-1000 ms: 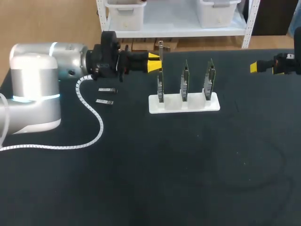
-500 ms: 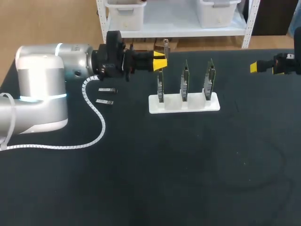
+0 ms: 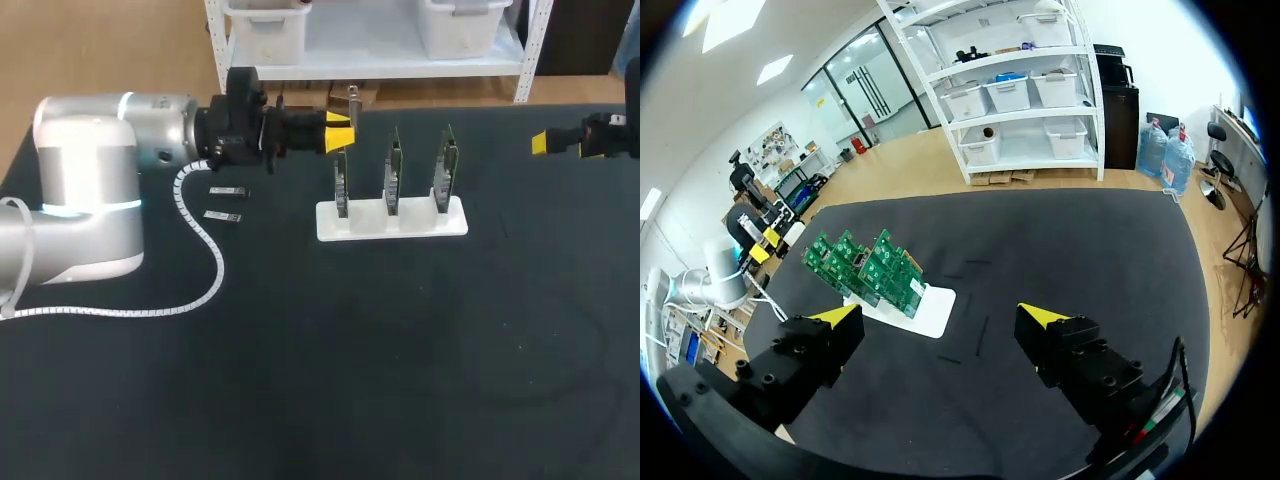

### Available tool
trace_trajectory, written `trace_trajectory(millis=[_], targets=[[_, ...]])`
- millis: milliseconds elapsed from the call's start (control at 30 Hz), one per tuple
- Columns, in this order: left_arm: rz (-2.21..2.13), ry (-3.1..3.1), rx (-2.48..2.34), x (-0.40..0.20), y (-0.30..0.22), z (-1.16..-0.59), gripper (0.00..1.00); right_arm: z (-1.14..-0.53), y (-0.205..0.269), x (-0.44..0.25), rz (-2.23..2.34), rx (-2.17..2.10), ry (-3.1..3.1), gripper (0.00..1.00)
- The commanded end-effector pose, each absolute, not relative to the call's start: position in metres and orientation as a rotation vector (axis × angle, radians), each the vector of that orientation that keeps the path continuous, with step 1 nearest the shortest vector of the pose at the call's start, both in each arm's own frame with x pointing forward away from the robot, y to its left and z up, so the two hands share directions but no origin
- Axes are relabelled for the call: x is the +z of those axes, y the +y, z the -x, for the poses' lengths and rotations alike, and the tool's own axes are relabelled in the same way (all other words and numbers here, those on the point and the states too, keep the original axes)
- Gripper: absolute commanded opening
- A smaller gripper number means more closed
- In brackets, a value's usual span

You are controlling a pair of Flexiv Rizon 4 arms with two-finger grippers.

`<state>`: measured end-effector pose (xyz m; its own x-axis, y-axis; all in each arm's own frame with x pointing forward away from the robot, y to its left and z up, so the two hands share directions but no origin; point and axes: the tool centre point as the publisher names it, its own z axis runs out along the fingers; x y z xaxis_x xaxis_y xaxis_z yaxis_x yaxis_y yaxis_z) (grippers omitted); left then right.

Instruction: Pick up the optical module with the left hand, and insert it into the network port with the right hand.

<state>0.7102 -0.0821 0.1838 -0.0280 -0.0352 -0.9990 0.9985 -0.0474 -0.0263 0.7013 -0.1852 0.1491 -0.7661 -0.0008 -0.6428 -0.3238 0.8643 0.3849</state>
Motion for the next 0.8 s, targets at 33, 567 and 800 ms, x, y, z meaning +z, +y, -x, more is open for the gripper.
trace_trajectory(millis=[33,567,800], targets=[[-1.202,1.182,-1.277,0.184,-0.082,-0.709,0.0,-0.7,-0.185,0.15,0.23,0.633,2.375,1.0],[-1.202,1.182,-1.277,0.184,-0.082,-0.709,0.0,-0.698,-0.161,0.195,0.522,0.775,2.188,1.0],[-1.202,1.182,-1.277,0.184,-0.082,-0.709,0.0,-0.698,-0.141,0.229,0.675,0.865,2.054,1.0]])
